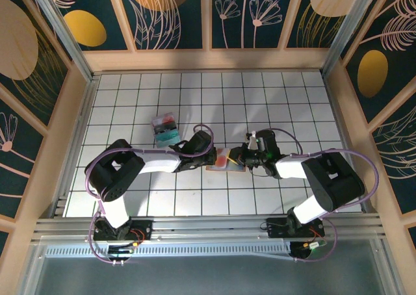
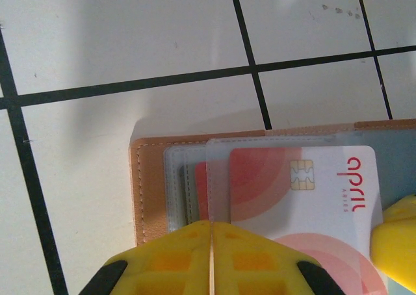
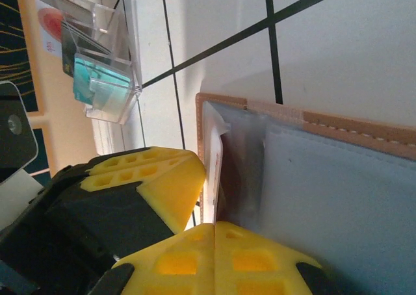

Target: Take the credit cards out of the card holder

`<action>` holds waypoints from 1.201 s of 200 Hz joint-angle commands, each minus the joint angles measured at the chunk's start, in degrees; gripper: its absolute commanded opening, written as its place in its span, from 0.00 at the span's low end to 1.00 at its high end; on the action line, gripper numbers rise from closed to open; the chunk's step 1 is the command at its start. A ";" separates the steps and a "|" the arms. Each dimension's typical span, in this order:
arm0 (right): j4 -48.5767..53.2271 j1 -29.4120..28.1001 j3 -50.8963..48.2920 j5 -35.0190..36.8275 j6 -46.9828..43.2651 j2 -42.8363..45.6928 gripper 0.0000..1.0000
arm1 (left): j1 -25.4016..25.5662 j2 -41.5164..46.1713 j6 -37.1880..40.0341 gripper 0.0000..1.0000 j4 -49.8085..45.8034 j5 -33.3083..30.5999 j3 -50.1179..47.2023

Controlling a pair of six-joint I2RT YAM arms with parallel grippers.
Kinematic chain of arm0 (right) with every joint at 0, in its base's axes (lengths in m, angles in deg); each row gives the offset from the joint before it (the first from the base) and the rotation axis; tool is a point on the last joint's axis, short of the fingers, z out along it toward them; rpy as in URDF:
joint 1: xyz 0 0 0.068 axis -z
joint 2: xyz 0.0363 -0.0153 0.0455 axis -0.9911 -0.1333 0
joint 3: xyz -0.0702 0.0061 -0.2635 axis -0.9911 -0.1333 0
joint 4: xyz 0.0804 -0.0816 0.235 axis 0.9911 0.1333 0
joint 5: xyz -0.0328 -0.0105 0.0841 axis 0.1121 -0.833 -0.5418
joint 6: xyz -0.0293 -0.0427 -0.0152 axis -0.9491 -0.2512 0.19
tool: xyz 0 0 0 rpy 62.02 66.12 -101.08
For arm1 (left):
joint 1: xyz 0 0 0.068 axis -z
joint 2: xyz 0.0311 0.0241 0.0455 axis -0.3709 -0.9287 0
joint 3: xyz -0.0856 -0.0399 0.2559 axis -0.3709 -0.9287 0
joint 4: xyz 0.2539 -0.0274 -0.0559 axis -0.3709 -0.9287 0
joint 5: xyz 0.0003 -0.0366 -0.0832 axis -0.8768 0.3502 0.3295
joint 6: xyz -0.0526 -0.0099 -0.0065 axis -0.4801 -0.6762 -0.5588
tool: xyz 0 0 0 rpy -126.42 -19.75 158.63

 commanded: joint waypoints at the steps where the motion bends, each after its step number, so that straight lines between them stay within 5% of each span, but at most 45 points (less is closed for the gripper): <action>1: -5.01 0.30 -0.30 -2.42 1.43 0.76 0.01 | 0.28 -0.99 -0.80 0.09 -2.93 0.35 -1.72; 110: 7.24 3.34 -0.39 1.53 -4.25 6.10 0.00 | 0.40 0.11 -1.49 0.04 -3.20 -0.42 -2.55; 174: 2.81 2.45 -1.04 0.16 -2.49 5.16 0.00 | 3.31 2.63 -1.81 0.07 -2.54 -0.54 -3.04; 240: -2.11 1.14 -1.94 -1.28 -1.27 3.63 0.17 | 3.53 0.30 -1.52 0.06 -3.17 -0.44 -1.73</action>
